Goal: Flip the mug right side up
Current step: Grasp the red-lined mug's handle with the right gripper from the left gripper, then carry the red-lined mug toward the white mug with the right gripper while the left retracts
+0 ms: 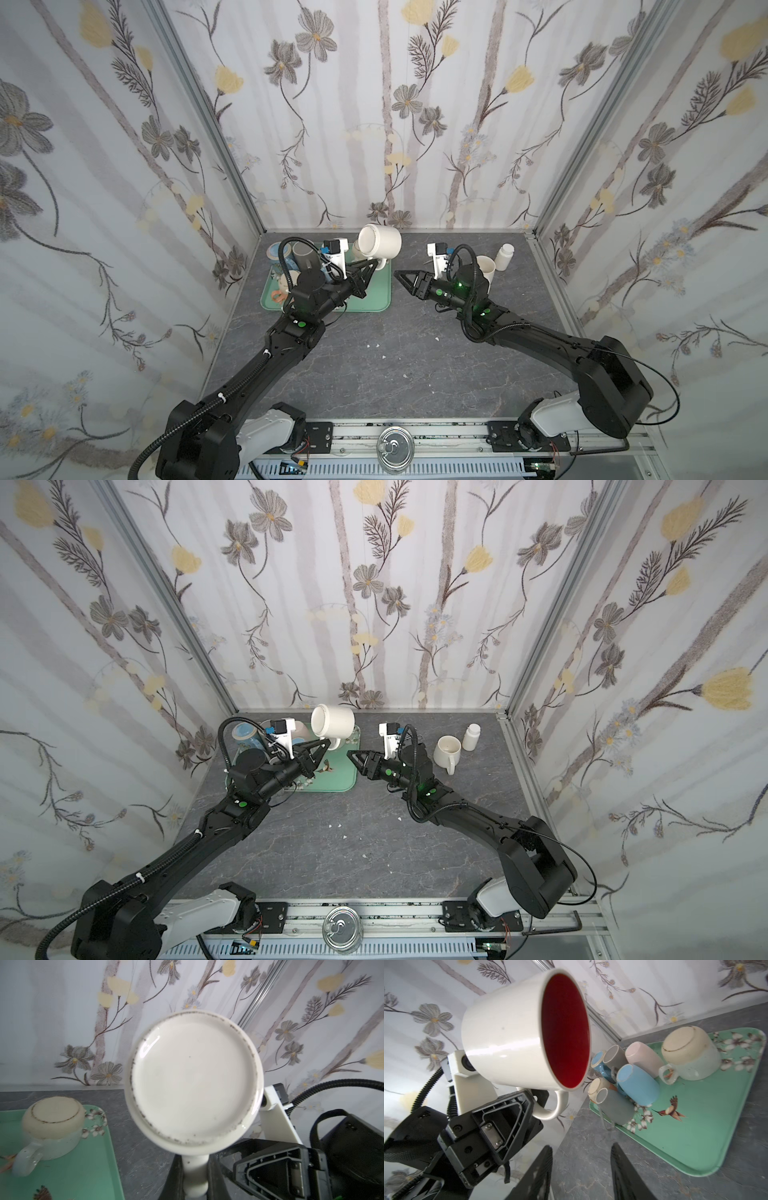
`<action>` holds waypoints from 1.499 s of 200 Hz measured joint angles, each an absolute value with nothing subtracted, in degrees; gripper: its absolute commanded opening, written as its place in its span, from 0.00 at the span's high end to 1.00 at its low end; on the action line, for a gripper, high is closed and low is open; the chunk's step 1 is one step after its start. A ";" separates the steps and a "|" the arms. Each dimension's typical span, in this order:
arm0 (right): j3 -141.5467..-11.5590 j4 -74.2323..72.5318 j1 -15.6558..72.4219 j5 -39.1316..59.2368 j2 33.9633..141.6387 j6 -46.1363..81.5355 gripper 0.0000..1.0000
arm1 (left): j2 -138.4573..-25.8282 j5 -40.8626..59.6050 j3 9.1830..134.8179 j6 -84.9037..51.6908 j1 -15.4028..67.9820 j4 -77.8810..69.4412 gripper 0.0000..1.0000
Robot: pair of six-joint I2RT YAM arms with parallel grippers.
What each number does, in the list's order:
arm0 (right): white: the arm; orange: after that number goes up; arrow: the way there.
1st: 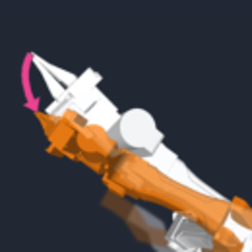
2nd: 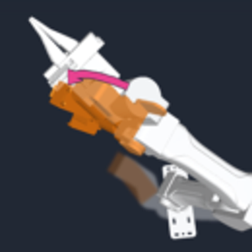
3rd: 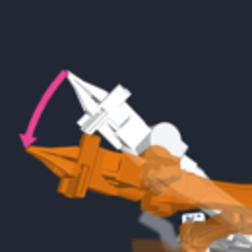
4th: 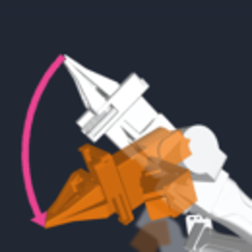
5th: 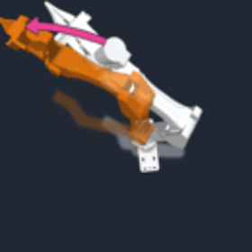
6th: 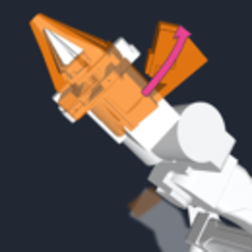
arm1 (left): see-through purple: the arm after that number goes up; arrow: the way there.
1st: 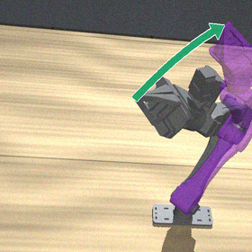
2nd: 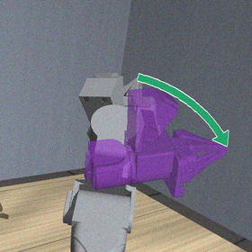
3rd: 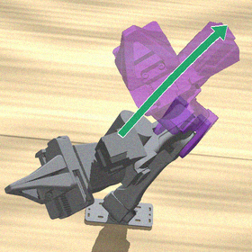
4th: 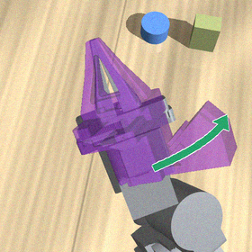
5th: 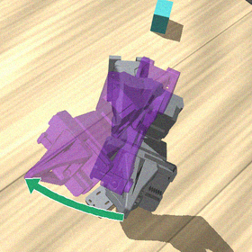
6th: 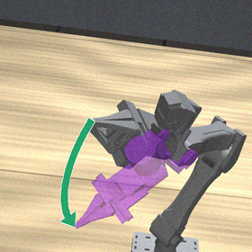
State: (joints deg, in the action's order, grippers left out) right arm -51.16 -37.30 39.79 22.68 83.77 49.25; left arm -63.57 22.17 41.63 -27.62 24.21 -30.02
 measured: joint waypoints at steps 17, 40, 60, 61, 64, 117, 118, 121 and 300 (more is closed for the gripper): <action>-52.82 -40.07 40.62 23.90 84.75 49.87 0.53 | -62.87 24.40 40.71 -31.57 24.08 -33.80 1.00; -54.26 -43.13 41.30 25.52 86.02 50.54 0.53 | -62.26 26.59 40.01 -35.68 23.99 -37.23 1.00; -55.20 -45.23 41.58 26.76 87.20 51.48 0.54 | -62.08 27.88 39.68 -38.41 23.99 -39.53 1.00; -55.24 -45.30 41.60 26.76 87.22 51.51 0.54 | -62.08 27.88 39.66 -38.48 23.99 -39.62 1.00; -55.40 -45.60 41.63 26.89 87.39 51.64 0.55 | -62.08 28.08 39.59 -39.00 23.92 -39.99 1.00; -56.60 -49.41 41.78 28.53 88.60 53.98 0.63 | -62.08 29.76 38.06 -44.88 23.83 -44.64 1.00; -56.64 -49.47 41.76 28.51 88.62 53.98 0.63 | -62.08 29.82 38.02 -45.01 23.83 -44.71 1.00; -56.71 -49.50 41.78 28.53 88.64 54.06 0.64 | -62.08 30.06 37.91 -45.32 23.83 -45.01 1.00; -49.30 -49.60 41.45 29.04 81.21 55.22 1.00 | -57.74 37.52 36.16 -49.47 23.90 -42.52 0.54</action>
